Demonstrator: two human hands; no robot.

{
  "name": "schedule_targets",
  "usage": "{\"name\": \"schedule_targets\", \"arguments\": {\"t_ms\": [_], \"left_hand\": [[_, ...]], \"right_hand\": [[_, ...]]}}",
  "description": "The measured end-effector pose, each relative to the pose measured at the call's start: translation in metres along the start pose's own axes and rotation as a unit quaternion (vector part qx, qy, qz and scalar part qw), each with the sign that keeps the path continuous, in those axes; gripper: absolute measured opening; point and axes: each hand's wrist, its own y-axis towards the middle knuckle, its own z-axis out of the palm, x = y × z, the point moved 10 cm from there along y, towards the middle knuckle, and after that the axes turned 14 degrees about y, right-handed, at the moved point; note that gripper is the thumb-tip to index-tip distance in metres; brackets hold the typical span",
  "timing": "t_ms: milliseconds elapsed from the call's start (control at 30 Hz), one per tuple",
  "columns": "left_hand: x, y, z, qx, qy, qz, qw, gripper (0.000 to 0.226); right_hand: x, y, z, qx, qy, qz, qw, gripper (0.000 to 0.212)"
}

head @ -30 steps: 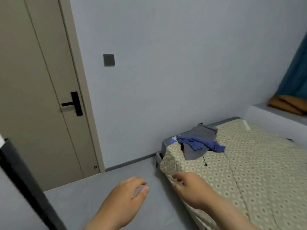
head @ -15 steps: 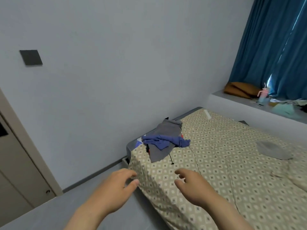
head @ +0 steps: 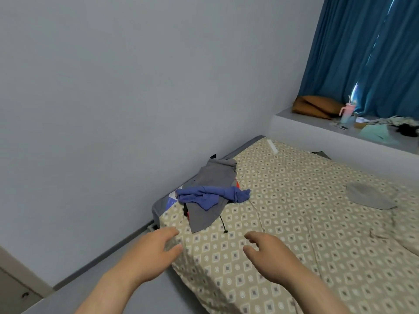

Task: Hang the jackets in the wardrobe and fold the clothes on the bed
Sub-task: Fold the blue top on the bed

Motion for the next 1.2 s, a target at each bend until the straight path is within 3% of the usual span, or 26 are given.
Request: {"name": "schedule_targets", "arguments": {"t_ms": [367, 467, 600, 700, 833, 967, 1000, 1067, 1100, 1133, 1200], "left_hand": [[0.131, 0.293, 0.07, 0.096, -0.078, -0.027, 0.992, 0.046], [0.174, 0.379, 0.126, 0.149, -0.081, -0.029, 0.985, 0.047], [0.221, 0.481, 0.213, 0.207, -0.1, -0.033, 0.973, 0.048], [0.235, 0.542, 0.277, 0.23, -0.11, -0.003, 0.967, 0.052], [0.25, 0.598, 0.354, 0.262, -0.113, -0.002, 0.958, 0.065], [0.256, 0.631, 0.385, 0.234, -0.15, -0.019, 0.96, 0.069], [0.258, 0.639, 0.386, 0.22, -0.131, -0.027, 0.966, 0.063], [0.257, 0.65, 0.38, 0.196, -0.094, -0.035, 0.975, 0.018], [0.255, 0.654, 0.375, 0.184, -0.103, -0.043, 0.977, 0.011], [0.252, 0.656, 0.37, 0.174, -0.124, -0.053, 0.975, 0.029], [0.245, 0.662, 0.348, 0.131, -0.196, -0.075, 0.969, 0.042]], "right_hand": [[-0.042, 0.27, 0.077, 0.047, 0.042, 0.134, 0.989, 0.053], [-0.06, 0.366, 0.123, 0.055, 0.078, 0.166, 0.981, 0.057], [-0.097, 0.477, 0.204, 0.072, 0.177, 0.234, 0.953, 0.039], [-0.141, 0.534, 0.257, 0.066, 0.227, 0.298, 0.925, 0.045], [-0.194, 0.588, 0.286, -0.011, 0.29, 0.337, 0.896, 0.049], [-0.227, 0.609, 0.293, -0.117, 0.432, 0.368, 0.815, 0.045], [-0.228, 0.614, 0.295, -0.126, 0.484, 0.368, 0.784, 0.038], [-0.228, 0.618, 0.298, -0.158, 0.581, 0.391, 0.696, 0.025], [-0.231, 0.617, 0.297, -0.182, 0.602, 0.405, 0.663, 0.021], [-0.231, 0.615, 0.295, -0.197, 0.612, 0.417, 0.642, 0.018], [-0.224, 0.615, 0.289, -0.197, 0.625, 0.421, 0.627, 0.011]]}}
